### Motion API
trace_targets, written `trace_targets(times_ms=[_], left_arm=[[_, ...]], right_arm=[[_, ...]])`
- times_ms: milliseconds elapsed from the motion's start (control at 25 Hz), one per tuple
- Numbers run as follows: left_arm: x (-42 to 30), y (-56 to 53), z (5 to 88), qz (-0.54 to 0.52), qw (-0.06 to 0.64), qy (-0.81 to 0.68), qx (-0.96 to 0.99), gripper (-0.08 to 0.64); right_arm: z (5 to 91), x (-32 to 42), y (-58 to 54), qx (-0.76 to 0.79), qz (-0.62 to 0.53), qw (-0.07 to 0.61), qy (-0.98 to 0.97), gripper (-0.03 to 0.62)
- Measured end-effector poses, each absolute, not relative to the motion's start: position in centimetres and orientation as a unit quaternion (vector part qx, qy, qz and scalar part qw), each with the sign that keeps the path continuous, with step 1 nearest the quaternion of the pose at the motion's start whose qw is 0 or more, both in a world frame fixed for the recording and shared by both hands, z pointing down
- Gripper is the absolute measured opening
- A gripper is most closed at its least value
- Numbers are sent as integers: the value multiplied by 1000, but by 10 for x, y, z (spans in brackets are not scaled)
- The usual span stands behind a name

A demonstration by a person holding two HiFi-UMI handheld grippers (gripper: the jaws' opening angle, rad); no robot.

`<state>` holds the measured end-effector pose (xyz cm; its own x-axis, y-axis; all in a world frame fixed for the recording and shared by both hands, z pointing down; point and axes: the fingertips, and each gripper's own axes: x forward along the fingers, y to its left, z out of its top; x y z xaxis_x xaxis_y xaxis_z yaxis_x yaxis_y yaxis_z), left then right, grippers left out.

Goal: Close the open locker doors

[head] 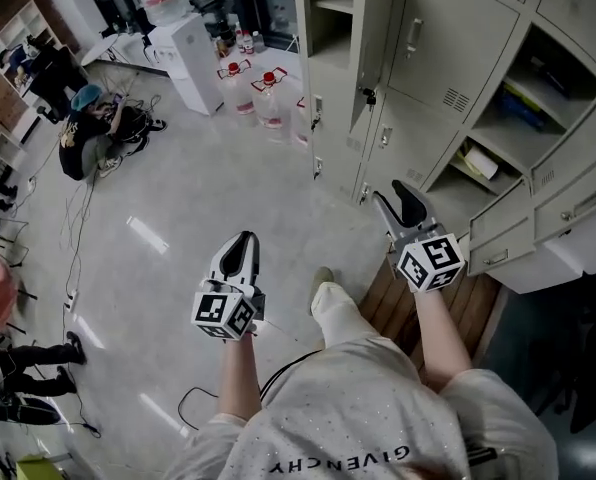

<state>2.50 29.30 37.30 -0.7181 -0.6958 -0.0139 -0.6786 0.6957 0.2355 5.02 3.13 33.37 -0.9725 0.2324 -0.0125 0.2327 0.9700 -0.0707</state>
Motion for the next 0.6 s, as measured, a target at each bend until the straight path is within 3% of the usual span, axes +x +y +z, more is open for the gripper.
trace_targets(times_ms=[360, 600], left_arm=[[-93, 261, 412, -92, 6, -909, 406, 31], [-164, 219, 404, -103, -3, -888, 448, 31]], right_arm=[[355, -68, 11, 99, -13, 73, 992, 183], [359, -127, -5, 81, 5, 69, 994, 183]])
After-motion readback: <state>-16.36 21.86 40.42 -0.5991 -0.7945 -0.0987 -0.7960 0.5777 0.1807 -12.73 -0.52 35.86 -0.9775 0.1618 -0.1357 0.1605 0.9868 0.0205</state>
